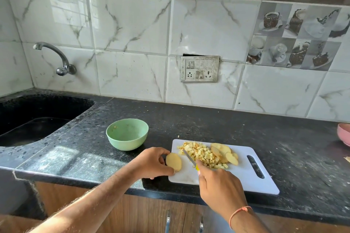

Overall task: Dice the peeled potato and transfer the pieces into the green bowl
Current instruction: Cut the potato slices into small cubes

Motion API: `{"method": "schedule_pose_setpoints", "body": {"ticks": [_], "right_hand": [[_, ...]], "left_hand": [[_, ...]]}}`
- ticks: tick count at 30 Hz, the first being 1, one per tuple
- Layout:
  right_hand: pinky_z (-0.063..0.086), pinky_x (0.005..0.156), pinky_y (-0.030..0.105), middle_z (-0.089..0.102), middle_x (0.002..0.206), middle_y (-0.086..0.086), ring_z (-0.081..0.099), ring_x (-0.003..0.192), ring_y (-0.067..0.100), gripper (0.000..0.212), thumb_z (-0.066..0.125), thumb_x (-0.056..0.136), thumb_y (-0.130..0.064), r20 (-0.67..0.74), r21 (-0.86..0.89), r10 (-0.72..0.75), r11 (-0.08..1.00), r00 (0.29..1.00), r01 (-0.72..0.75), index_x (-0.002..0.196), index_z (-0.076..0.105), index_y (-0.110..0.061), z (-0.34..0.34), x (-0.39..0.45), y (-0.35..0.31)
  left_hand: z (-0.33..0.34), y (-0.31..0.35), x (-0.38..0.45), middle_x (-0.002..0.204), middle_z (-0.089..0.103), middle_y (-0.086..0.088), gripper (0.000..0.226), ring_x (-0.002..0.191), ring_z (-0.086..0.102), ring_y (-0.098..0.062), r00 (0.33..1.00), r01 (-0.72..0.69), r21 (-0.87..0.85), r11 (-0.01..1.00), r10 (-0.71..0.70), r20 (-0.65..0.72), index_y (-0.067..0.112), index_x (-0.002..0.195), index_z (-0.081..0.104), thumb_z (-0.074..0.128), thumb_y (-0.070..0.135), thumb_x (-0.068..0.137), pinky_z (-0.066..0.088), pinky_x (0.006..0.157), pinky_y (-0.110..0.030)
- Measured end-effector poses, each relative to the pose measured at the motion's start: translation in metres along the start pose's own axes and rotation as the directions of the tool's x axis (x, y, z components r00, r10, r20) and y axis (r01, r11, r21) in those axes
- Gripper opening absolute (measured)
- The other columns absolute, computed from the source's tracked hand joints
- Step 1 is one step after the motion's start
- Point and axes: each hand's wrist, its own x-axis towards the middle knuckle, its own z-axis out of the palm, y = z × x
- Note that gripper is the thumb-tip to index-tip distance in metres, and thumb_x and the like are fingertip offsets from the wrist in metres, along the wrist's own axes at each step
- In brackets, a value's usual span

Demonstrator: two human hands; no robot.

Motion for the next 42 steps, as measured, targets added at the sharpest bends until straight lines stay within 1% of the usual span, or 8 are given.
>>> {"method": "schedule_pose_setpoints", "body": {"ticks": [4, 10, 17, 23, 27, 31, 35, 42], "right_hand": [[0.04, 0.062, 0.028, 0.072, 0.098, -0.003, 0.066, 0.085, 0.016, 0.05, 0.033, 0.108, -0.04, 0.046, -0.019, -0.039, 0.999, 0.998, 0.04, 0.158, 0.033, -0.037, 0.003, 0.008, -0.011], [0.042, 0.064, 0.032, 0.071, 0.1, 0.001, 0.068, 0.09, 0.021, 0.054, 0.036, 0.107, -0.033, 0.08, -0.142, 0.038, 0.99, 0.996, -0.026, 0.16, 0.027, -0.036, 0.003, 0.012, -0.006], [0.052, 0.074, 0.033, 0.072, 0.106, -0.005, 0.067, 0.095, 0.017, 0.05, 0.035, 0.106, -0.041, 0.03, -0.018, 0.054, 0.998, 0.998, -0.053, 0.156, 0.036, -0.04, -0.002, 0.007, -0.007], [0.04, 0.064, 0.023, 0.073, 0.107, -0.01, 0.063, 0.089, 0.011, 0.047, 0.038, 0.107, -0.04, -0.021, 0.077, 0.026, 0.997, 0.999, -0.024, 0.153, 0.043, -0.042, -0.013, 0.01, -0.021], [0.052, 0.074, 0.026, 0.072, 0.11, -0.009, 0.065, 0.095, 0.012, 0.045, 0.04, 0.106, -0.038, 0.004, 0.055, 0.016, 0.998, 1.0, -0.016, 0.151, 0.048, -0.037, -0.014, 0.014, -0.03], [0.055, 0.081, 0.03, 0.072, 0.115, -0.005, 0.066, 0.102, 0.016, 0.046, 0.043, 0.105, -0.034, 0.05, -0.008, 0.026, 1.0, 0.998, -0.025, 0.151, 0.048, -0.032, -0.011, 0.018, -0.037], [0.057, 0.081, 0.036, 0.071, 0.113, -0.001, 0.065, 0.103, 0.022, 0.053, 0.045, 0.103, -0.028, 0.098, -0.08, 0.053, 0.996, 0.994, -0.045, 0.155, 0.041, -0.033, -0.008, 0.024, -0.044], [0.054, 0.076, 0.035, 0.068, 0.105, 0.003, 0.064, 0.1, 0.023, 0.053, 0.046, 0.102, -0.019, 0.178, -0.128, 0.033, 0.992, 0.983, -0.01, 0.154, 0.042, -0.029, -0.008, 0.026, -0.047]], "left_hand": [[0.003, -0.007, 0.004, 0.072, 0.065, 0.013, 0.064, 0.054, 0.06, -0.005, 1.0, -0.006, -0.027, 1.0, 0.006, -0.012, 0.034, 0.127, 0.067, 0.088, 0.044, 0.068, 0.051, 0.051, -0.024], [0.008, -0.012, 0.007, 0.072, 0.064, 0.017, 0.065, 0.059, 0.056, 0.003, 0.996, -0.046, 0.038, 0.998, 0.049, -0.072, 0.041, 0.128, 0.068, 0.085, 0.055, 0.067, 0.044, 0.056, -0.017], [0.014, -0.006, 0.012, 0.083, 0.071, 0.015, 0.073, 0.069, 0.063, 0.001, 0.99, -0.036, 0.122, 0.992, 0.053, -0.134, 0.047, 0.129, 0.062, 0.079, 0.073, 0.063, 0.041, 0.056, -0.017], [0.012, -0.007, 0.014, 0.081, 0.072, 0.015, 0.078, 0.064, 0.061, 0.004, 0.994, -0.031, 0.07, 0.997, 0.038, -0.106, 0.043, 0.135, 0.062, 0.081, 0.067, 0.063, 0.043, 0.057, -0.018], [0.015, -0.005, 0.012, 0.083, 0.07, 0.015, 0.074, 0.067, 0.061, 0.001, 0.992, -0.015, 0.103, 0.995, 0.028, -0.126, 0.046, 0.131, 0.062, 0.08, 0.069, 0.063, 0.04, 0.055, -0.018], [0.016, -0.003, 0.012, 0.086, 0.07, 0.014, 0.072, 0.071, 0.062, 0.0, 0.99, -0.01, 0.124, 0.992, 0.027, -0.135, 0.047, 0.131, 0.061, 0.081, 0.07, 0.065, 0.039, 0.055, -0.017], [0.014, -0.006, 0.014, 0.086, 0.069, 0.015, 0.074, 0.07, 0.061, 0.001, 0.992, -0.007, 0.092, 0.996, 0.019, -0.128, 0.046, 0.131, 0.062, 0.084, 0.071, 0.065, 0.037, 0.054, -0.014], [0.014, -0.003, 0.013, 0.085, 0.068, 0.016, 0.072, 0.072, 0.062, -0.001, 0.99, 0.0, 0.104, 0.995, 0.015, -0.14, 0.046, 0.128, 0.064, 0.086, 0.07, 0.064, 0.038, 0.056, -0.017]]}}
